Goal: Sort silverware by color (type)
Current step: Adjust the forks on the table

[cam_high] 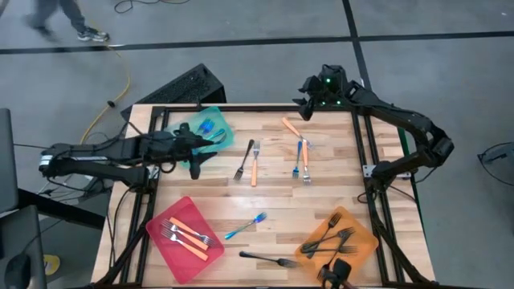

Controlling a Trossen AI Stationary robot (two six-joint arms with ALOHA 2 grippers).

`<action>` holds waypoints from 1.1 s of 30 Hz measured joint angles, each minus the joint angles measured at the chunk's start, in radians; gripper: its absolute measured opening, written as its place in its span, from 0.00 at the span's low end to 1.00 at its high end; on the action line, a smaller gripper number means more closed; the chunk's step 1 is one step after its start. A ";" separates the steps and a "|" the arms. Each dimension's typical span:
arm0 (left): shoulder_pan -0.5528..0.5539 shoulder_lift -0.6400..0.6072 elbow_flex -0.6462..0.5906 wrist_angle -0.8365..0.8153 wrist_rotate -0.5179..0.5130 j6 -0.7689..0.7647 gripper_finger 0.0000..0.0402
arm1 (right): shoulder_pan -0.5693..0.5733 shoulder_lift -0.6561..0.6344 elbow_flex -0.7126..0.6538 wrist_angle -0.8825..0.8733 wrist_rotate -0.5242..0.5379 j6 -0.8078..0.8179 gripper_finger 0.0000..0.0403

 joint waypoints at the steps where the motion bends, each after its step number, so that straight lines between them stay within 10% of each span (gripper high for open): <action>1: 0.000 0.013 0.001 0.005 0.013 0.003 0.44 | 0.009 -0.001 0.001 0.005 -0.011 -0.001 0.60; 10: 0.000 0.185 0.001 0.001 0.013 0.044 0.44 | 0.111 0.003 0.001 -0.016 -0.049 -0.007 0.60; 20: 0.046 0.330 0.019 0.077 -0.033 0.009 0.44 | 0.170 0.014 0.000 -0.129 0.176 0.020 0.60; 33: 0.100 0.735 0.272 0.043 0.029 -0.173 0.44 | 0.164 0.038 0.003 -0.139 0.193 0.154 0.60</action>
